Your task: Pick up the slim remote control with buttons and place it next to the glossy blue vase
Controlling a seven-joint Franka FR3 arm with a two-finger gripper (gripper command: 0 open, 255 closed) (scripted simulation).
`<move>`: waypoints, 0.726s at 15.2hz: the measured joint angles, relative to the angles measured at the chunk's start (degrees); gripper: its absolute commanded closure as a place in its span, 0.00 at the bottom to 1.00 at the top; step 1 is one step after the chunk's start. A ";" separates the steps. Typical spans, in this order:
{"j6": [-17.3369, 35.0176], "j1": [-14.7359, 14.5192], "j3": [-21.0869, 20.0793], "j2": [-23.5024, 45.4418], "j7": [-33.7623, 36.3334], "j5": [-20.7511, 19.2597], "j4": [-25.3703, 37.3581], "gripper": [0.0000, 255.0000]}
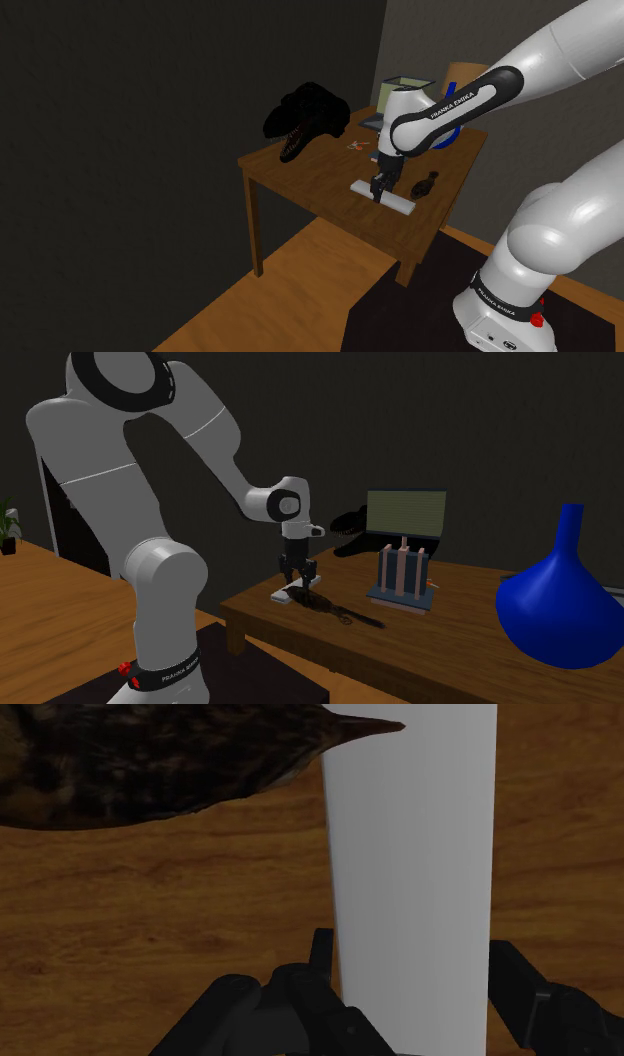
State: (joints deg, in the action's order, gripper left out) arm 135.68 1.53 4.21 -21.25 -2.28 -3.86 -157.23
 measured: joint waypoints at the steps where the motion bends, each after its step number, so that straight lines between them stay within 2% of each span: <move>1: 0.00 0.00 0.00 0.00 0.00 0.00 0.00 1.00; 5: 0.02 0.00 0.00 0.01 0.00 0.00 0.00 1.00; 11: -4.92 -0.05 -0.18 -3.00 0.01 0.14 1.89 1.00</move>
State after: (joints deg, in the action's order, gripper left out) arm 130.77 1.48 4.03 -24.25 -2.27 -3.72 -155.34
